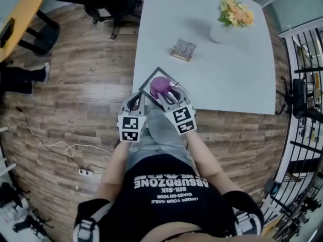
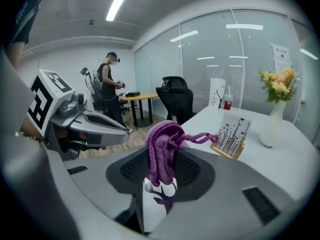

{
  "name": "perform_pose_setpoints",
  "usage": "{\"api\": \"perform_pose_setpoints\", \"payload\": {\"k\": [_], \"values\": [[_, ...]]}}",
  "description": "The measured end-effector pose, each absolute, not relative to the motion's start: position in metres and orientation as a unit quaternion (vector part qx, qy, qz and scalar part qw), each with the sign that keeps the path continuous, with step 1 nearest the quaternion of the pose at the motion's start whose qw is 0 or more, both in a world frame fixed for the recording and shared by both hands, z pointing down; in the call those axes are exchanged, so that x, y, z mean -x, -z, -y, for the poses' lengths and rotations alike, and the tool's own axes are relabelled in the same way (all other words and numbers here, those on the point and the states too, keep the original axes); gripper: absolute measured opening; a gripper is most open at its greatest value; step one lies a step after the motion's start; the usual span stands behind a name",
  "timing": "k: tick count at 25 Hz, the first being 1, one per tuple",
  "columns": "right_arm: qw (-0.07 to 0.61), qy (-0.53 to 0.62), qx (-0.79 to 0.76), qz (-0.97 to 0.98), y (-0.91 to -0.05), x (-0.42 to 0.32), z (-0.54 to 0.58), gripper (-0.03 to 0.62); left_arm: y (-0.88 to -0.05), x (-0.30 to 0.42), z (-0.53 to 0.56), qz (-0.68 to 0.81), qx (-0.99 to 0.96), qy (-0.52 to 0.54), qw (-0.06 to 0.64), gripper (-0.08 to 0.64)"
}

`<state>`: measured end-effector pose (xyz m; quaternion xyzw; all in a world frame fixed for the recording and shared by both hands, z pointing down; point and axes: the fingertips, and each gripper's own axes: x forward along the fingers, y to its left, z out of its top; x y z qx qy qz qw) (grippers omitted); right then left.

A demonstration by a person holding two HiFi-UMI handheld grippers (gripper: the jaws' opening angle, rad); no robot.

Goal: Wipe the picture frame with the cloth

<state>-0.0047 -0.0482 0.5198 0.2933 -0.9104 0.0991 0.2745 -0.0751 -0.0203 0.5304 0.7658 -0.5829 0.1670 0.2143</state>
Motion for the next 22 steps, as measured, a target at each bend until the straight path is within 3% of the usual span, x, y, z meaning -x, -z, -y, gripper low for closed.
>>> {"api": "perform_pose_setpoints", "payload": {"k": [9, 16, 22], "values": [[0.334, -0.147, -0.219, 0.905, -0.582, 0.042, 0.065, 0.135, -0.6, 0.1, 0.039, 0.587, -0.726, -0.217, 0.285, 0.014], [0.398, -0.1, -0.149, 0.9, -0.61, 0.057, 0.06, 0.133, -0.624, 0.094, 0.046, 0.573, -0.718, -0.237, 0.316, 0.014], [0.407, -0.088, -0.142, 0.898, -0.617, 0.06, 0.067, 0.128, -0.631, 0.093, 0.053, 0.556, -0.725, -0.24, 0.328, 0.015]]}}
